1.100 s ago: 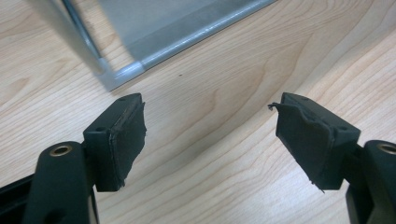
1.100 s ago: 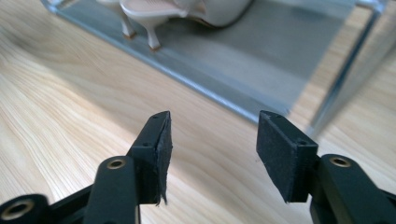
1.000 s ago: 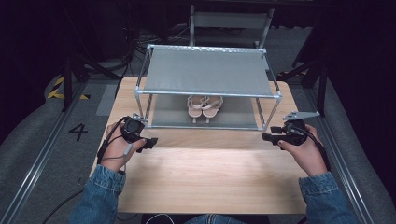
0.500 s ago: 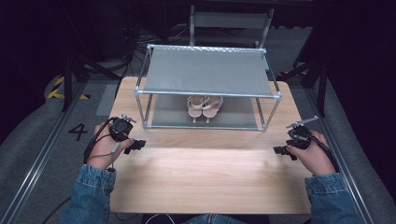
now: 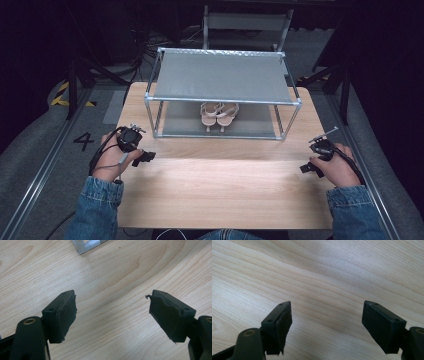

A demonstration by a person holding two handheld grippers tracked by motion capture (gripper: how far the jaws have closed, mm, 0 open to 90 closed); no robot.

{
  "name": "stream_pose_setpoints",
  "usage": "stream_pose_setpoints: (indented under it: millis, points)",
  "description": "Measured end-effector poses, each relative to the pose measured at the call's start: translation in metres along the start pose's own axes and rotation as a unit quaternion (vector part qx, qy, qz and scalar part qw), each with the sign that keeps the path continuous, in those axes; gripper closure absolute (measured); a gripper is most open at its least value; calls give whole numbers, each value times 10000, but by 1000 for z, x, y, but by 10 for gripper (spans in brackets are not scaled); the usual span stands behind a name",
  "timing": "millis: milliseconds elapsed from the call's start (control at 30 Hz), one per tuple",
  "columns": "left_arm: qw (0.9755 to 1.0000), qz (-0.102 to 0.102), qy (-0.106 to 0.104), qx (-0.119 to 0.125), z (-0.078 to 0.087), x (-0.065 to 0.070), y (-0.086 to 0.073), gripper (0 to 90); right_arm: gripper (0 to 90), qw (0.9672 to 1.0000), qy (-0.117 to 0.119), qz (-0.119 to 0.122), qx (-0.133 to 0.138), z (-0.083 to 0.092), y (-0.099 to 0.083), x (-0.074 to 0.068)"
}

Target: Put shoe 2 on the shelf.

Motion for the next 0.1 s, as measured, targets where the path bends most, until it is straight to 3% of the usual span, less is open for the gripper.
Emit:
stream_pose_setpoints:
  millis: [100]
  points:
    - [10000, 9, 0, -12, 0, -1, -1, 223, 238, 10000, -7, 35, 57, 0, 1, 1]
Point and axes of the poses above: each handheld gripper's, and its own axes: z roughly backward along the jaws, y roughly out of its top, x roughly to its right, the point moved 6 cm from there along -z, roughly forward along the jaws, and after that the axes turned 7 degrees about x, right-handed, at the moved point
